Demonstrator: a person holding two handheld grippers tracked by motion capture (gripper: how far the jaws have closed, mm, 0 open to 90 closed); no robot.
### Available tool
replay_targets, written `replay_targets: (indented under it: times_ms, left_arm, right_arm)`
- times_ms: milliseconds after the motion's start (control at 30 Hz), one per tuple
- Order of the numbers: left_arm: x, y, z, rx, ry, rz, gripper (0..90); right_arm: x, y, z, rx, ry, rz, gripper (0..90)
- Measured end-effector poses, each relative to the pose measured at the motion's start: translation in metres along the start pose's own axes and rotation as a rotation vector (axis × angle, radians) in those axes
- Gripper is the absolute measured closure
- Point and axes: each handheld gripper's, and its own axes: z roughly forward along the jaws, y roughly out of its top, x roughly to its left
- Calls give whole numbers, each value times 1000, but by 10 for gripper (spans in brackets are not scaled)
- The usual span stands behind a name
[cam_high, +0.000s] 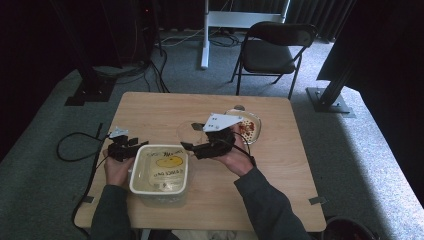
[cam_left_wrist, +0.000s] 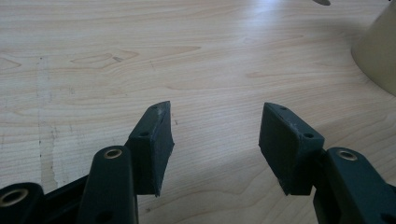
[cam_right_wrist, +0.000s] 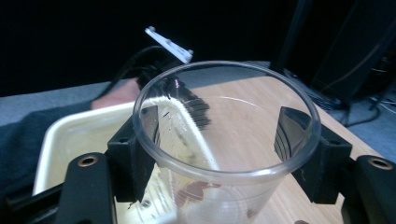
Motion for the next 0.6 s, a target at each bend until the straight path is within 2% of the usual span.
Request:
replay_targets:
  times_ms: [133,200,600]
  left_arm:
    - [0,0,0,-3,0,-1,451]
    - [0,0,0,-2,-1,-1,451]
    - [0,0,-1,-2,-1,-2,450]
  right_arm:
    - [7,4,8,-8,38,3,307]
    - [11,5,14,-11,73,1,304]
    - [27,4,37,-9,160,3,300]
